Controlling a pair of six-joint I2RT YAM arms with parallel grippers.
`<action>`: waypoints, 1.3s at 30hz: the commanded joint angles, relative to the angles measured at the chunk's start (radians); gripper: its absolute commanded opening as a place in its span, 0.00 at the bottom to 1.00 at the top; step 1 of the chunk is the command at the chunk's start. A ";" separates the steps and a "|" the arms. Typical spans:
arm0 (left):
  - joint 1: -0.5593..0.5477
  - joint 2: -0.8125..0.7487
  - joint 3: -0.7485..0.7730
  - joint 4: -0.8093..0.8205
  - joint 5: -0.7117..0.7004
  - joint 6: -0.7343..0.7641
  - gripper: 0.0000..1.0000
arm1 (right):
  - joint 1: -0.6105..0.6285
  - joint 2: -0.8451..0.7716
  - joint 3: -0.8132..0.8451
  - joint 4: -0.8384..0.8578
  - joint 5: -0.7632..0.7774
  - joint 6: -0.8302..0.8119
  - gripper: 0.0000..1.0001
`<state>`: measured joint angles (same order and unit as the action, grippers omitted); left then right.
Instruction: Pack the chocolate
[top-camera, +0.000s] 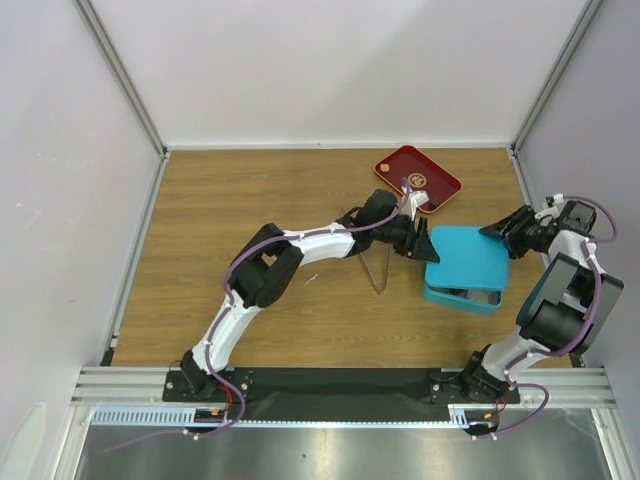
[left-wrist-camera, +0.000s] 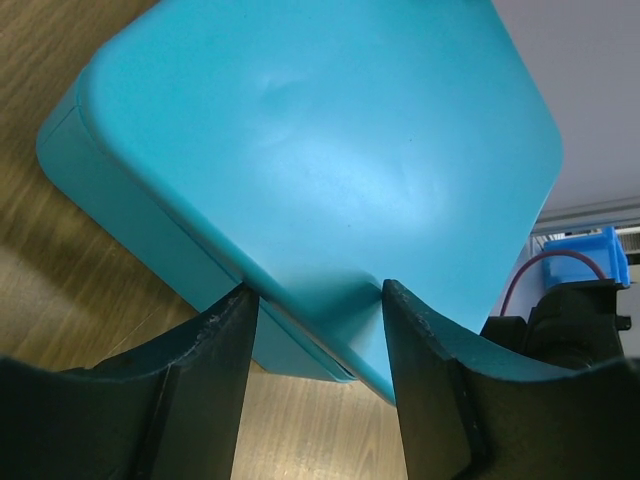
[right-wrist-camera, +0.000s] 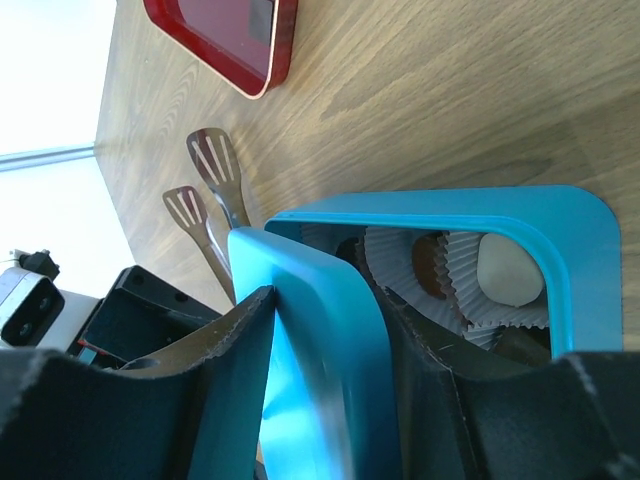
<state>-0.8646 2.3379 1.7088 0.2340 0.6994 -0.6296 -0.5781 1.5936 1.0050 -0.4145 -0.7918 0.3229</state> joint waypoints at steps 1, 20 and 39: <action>-0.016 0.006 0.051 0.001 -0.012 0.056 0.59 | -0.005 0.002 0.015 0.009 0.008 -0.016 0.49; -0.019 0.009 0.066 -0.045 -0.038 0.099 0.64 | -0.009 0.023 0.004 0.030 0.002 -0.042 0.52; -0.025 0.043 0.097 -0.024 -0.020 0.070 0.61 | -0.031 0.069 0.093 -0.004 0.091 -0.036 0.56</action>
<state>-0.8742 2.3669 1.7565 0.1707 0.6617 -0.5579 -0.6044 1.6512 1.0462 -0.4053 -0.7387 0.2947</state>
